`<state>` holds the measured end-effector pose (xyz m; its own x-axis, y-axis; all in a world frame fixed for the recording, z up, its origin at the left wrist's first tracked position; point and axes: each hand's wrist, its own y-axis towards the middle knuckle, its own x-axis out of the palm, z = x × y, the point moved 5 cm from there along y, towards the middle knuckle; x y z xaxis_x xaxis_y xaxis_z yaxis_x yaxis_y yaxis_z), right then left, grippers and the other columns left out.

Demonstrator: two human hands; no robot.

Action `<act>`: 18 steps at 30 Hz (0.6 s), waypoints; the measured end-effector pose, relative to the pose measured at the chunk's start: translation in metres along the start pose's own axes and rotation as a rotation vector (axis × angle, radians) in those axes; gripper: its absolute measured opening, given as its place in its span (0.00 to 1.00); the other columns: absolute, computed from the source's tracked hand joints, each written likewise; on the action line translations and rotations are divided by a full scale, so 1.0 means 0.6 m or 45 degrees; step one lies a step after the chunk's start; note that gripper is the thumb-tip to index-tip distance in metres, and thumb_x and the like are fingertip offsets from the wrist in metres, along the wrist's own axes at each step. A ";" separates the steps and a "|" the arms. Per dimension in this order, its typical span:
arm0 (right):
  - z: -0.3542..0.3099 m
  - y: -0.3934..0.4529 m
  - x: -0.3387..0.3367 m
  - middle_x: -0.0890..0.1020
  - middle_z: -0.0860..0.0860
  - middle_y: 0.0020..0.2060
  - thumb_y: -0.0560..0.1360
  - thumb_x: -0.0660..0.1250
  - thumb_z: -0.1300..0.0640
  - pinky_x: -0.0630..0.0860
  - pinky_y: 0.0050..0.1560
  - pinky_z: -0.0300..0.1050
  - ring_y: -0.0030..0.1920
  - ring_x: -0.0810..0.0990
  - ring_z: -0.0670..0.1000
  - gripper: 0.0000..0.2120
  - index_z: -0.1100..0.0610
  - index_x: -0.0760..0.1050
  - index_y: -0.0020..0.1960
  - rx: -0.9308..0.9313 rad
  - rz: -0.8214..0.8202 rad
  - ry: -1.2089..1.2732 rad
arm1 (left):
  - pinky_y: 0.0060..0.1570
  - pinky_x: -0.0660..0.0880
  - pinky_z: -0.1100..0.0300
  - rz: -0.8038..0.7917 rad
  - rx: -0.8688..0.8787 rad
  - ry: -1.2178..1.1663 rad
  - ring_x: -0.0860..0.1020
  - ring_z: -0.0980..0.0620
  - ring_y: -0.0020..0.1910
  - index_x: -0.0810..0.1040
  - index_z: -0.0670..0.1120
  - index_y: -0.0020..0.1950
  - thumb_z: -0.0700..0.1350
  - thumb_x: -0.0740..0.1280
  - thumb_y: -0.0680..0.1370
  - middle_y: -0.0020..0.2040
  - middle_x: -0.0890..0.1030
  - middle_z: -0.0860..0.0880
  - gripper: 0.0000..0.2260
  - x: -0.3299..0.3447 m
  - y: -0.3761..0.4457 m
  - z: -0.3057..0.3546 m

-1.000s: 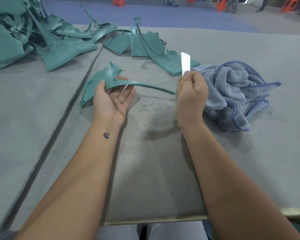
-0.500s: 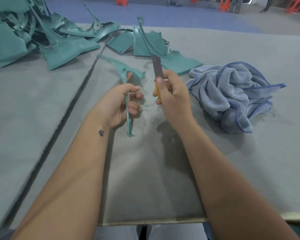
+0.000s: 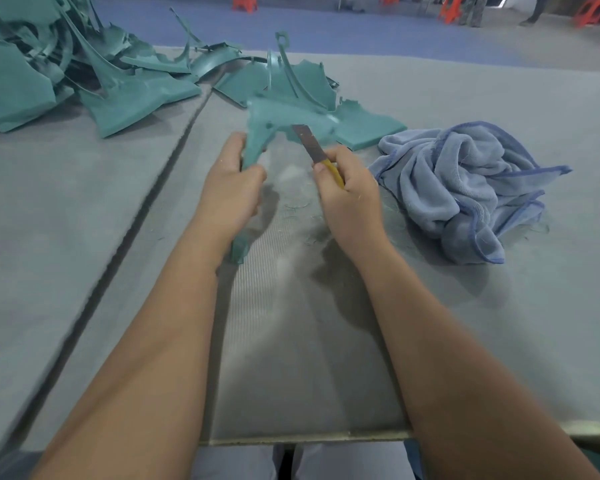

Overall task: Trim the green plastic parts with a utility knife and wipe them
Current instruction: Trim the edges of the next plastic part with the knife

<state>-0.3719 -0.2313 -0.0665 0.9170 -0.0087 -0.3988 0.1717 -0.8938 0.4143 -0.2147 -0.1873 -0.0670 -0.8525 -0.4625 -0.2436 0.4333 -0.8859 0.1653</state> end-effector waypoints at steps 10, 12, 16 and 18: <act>0.007 0.006 0.005 0.69 0.40 0.29 0.81 0.60 0.54 0.66 0.38 0.39 0.32 0.67 0.41 0.10 0.56 0.74 0.44 0.140 -0.081 0.374 | 0.19 0.59 0.68 -0.345 -0.208 0.092 0.64 0.55 0.19 0.78 0.48 0.47 0.44 0.56 0.71 0.21 0.69 0.54 0.12 0.023 -0.003 -0.016; 0.004 0.006 0.005 0.70 0.41 0.29 0.81 0.58 0.53 0.65 0.39 0.42 0.33 0.68 0.43 0.12 0.57 0.76 0.46 0.105 -0.060 0.408 | 0.19 0.58 0.67 -0.237 -0.104 0.050 0.62 0.58 0.20 0.80 0.47 0.47 0.39 0.56 0.72 0.21 0.66 0.57 0.14 0.014 0.000 -0.007; 0.001 0.002 0.003 0.68 0.44 0.28 0.80 0.56 0.50 0.62 0.36 0.43 0.32 0.66 0.45 0.15 0.54 0.78 0.43 0.037 -0.078 0.438 | 0.30 0.68 0.62 0.083 0.197 0.313 0.70 0.57 0.29 0.78 0.52 0.55 0.42 0.56 0.75 0.31 0.73 0.56 0.15 0.002 -0.001 0.009; 0.004 0.001 0.006 0.69 0.40 0.26 0.81 0.56 0.50 0.63 0.36 0.40 0.31 0.66 0.43 0.17 0.57 0.79 0.43 0.070 -0.099 0.444 | 0.39 0.71 0.55 0.041 0.254 0.647 0.74 0.48 0.40 0.76 0.49 0.58 0.44 0.56 0.77 0.41 0.77 0.49 0.13 0.018 -0.003 0.003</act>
<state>-0.3694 -0.2330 -0.0699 0.9713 0.2055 -0.1200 0.2349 -0.9086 0.3452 -0.2252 -0.1906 -0.0681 -0.5698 -0.4918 -0.6584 0.3509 -0.8701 0.3462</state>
